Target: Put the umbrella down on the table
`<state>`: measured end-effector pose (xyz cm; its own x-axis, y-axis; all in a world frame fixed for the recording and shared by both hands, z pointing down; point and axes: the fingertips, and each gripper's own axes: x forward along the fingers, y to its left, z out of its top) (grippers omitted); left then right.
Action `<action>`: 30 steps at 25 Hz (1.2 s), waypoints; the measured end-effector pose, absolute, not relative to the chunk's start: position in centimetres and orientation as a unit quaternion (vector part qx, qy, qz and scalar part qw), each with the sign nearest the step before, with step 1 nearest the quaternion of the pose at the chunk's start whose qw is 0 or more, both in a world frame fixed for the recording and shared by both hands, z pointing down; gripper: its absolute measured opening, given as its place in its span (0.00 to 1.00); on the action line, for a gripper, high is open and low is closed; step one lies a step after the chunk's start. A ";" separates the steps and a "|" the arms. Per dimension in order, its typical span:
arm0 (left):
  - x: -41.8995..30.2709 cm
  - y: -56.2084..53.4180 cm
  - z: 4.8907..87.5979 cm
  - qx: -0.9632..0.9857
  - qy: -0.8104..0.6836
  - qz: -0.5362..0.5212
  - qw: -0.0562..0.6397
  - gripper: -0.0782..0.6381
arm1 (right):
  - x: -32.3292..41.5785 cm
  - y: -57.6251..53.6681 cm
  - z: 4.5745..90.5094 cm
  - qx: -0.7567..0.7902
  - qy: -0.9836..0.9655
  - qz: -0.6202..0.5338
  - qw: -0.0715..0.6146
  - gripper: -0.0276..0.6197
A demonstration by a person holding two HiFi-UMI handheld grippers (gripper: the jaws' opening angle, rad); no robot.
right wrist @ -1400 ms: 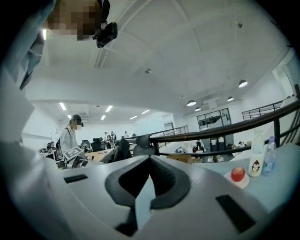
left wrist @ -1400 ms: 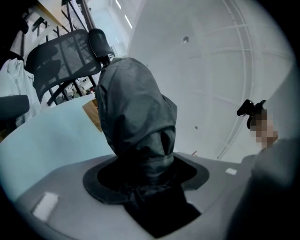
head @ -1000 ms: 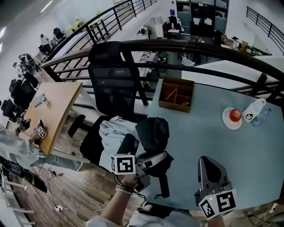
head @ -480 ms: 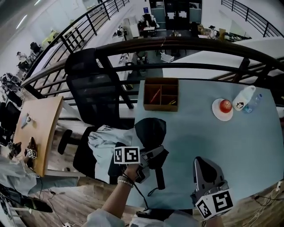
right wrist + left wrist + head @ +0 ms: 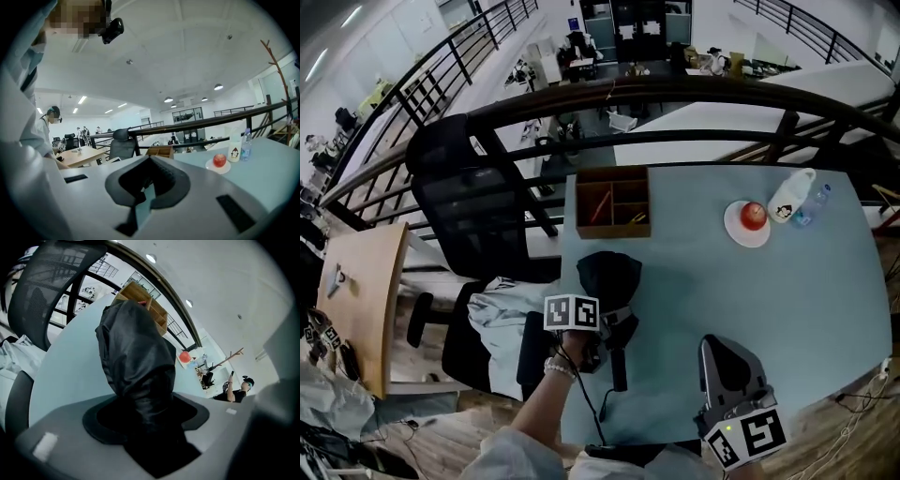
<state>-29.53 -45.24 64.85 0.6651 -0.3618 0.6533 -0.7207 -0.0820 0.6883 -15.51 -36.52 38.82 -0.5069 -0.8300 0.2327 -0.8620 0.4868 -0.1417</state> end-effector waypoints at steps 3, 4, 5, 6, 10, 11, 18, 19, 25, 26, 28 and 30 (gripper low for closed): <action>-29.3 -45.8 65.2 0.719 -0.375 0.177 0.558 0.52 | -15.4 -36.4 38.7 0.498 -0.856 0.120 0.066 0.04; -29.2 -45.9 65.2 0.718 -0.376 0.184 0.556 0.52 | -15.3 -36.4 38.6 0.500 -0.855 0.120 0.065 0.04; -29.2 -45.9 65.2 0.717 -0.378 0.192 0.553 0.52 | -15.3 -36.4 38.5 0.501 -0.855 0.120 0.065 0.04; -29.1 -45.9 65.2 0.716 -0.380 0.200 0.550 0.52 | -15.2 -36.3 38.4 0.502 -0.854 0.120 0.064 0.04; -28.8 -45.8 65.1 0.716 -0.384 0.214 0.542 0.52 | -15.2 -36.0 38.2 0.502 -0.854 0.118 0.065 0.04; -28.8 -45.9 65.1 0.715 -0.385 0.211 0.543 0.52 | -15.2 -35.9 38.2 0.501 -0.855 0.116 0.066 0.04; -28.7 -46.2 64.4 0.715 -0.398 0.178 0.546 0.52 | -14.9 -35.4 38.0 0.494 -0.860 0.109 0.066 0.04; -28.7 -46.2 64.3 0.716 -0.403 0.177 0.542 0.52 | -14.8 -35.3 38.0 0.494 -0.860 0.109 0.066 0.04; -29.3 -46.1 61.7 0.728 -0.425 0.146 0.517 0.52 | -14.0 -35.0 37.5 0.488 -0.864 0.104 0.065 0.04; -29.3 -46.0 61.1 0.732 -0.428 0.143 0.510 0.52 | -13.9 -35.0 37.4 0.486 -0.866 0.103 0.064 0.04; -29.3 -45.8 59.9 0.741 -0.437 0.142 0.490 0.52 | -13.8 -35.0 37.2 0.482 -0.868 0.101 0.061 0.04; -29.2 -45.6 58.5 0.749 -0.448 0.133 0.470 0.52 | -13.6 -34.9 37.0 0.477 -0.871 0.099 0.059 0.04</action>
